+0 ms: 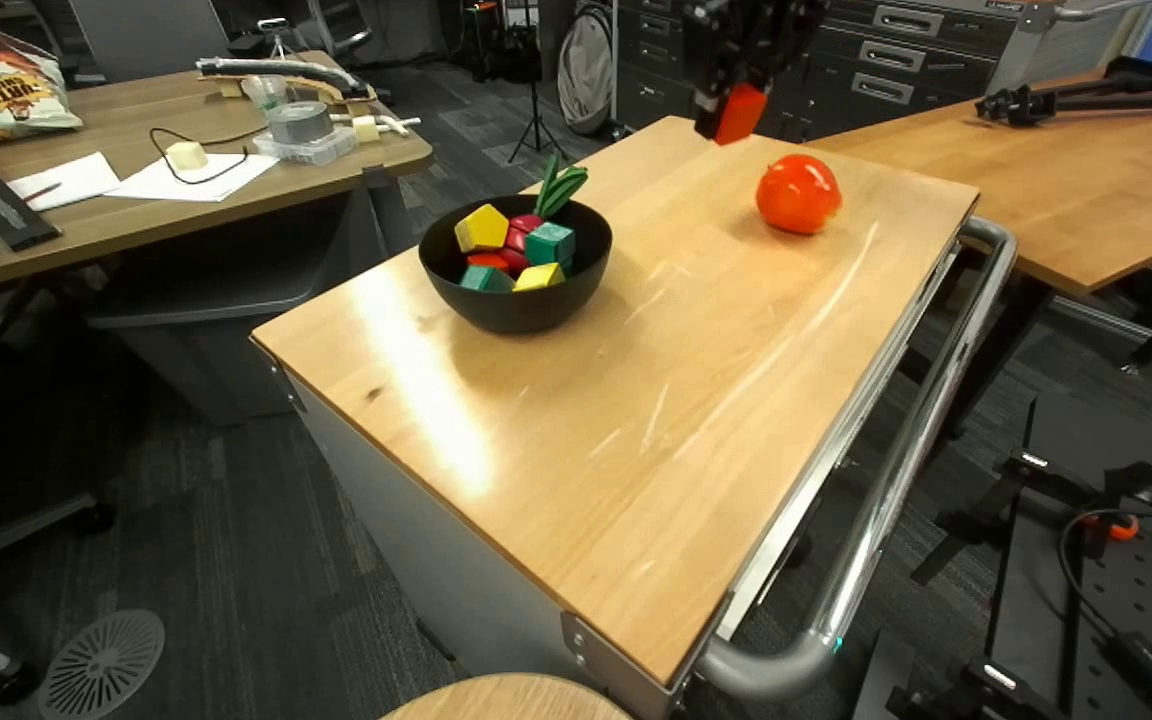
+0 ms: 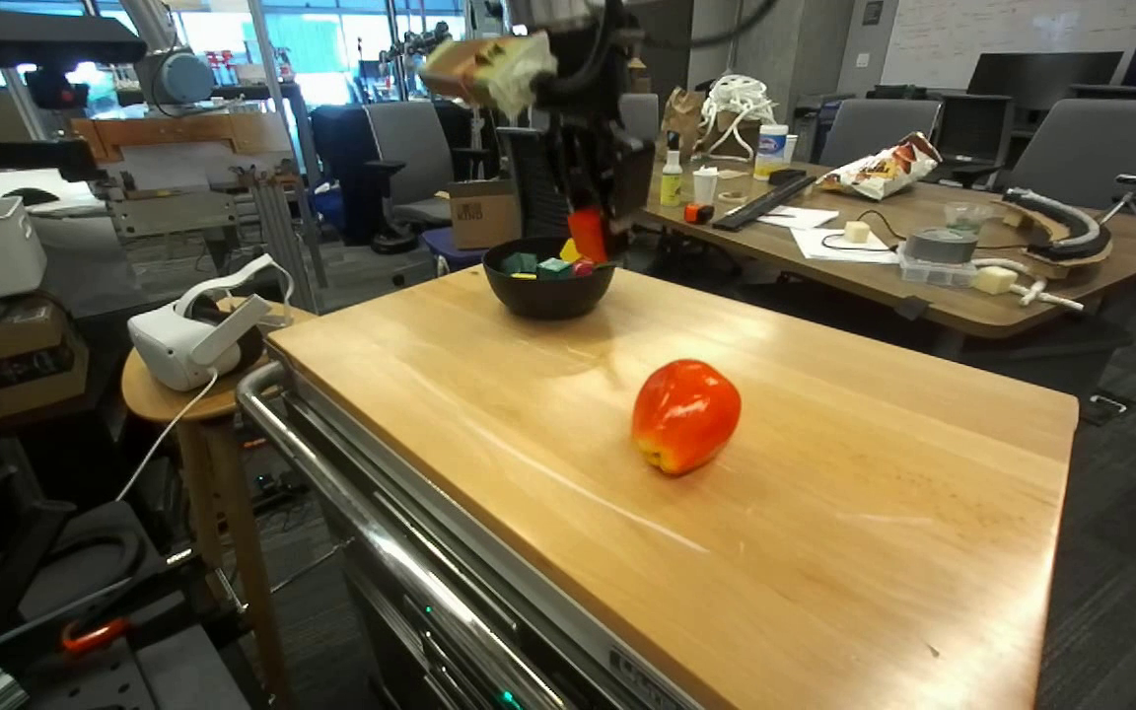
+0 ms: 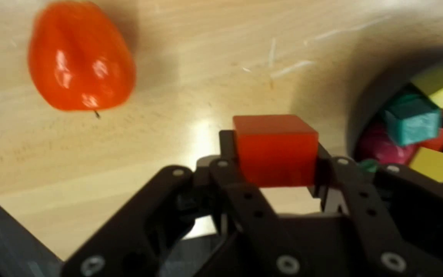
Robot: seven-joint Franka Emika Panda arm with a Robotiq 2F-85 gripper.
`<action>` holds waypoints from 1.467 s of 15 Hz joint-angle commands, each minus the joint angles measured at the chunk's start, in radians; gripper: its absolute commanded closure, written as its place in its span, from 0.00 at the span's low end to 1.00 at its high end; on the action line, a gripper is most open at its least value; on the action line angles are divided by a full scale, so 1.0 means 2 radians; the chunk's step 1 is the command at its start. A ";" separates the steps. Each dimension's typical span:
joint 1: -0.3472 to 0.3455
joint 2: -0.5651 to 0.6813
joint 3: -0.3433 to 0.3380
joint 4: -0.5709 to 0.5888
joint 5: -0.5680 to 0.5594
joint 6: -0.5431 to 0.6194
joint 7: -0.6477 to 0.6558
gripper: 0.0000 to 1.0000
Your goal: Put all the colored objects on the table in the bowl except the apple- move it backward
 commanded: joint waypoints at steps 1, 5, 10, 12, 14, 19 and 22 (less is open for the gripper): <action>0.025 -0.007 0.034 0.039 -0.012 0.012 -0.017 0.83; 0.049 0.058 0.059 0.094 -0.020 0.060 -0.068 0.83; 0.052 0.151 0.060 0.161 -0.022 0.049 -0.117 0.83; 0.050 0.176 0.062 0.173 -0.004 0.054 -0.133 0.83; 0.047 0.189 0.066 0.181 0.010 0.042 -0.150 0.83; 0.047 0.139 0.039 0.161 -0.025 0.024 -0.145 0.10; 0.036 0.081 0.003 0.129 -0.098 -0.014 -0.141 0.00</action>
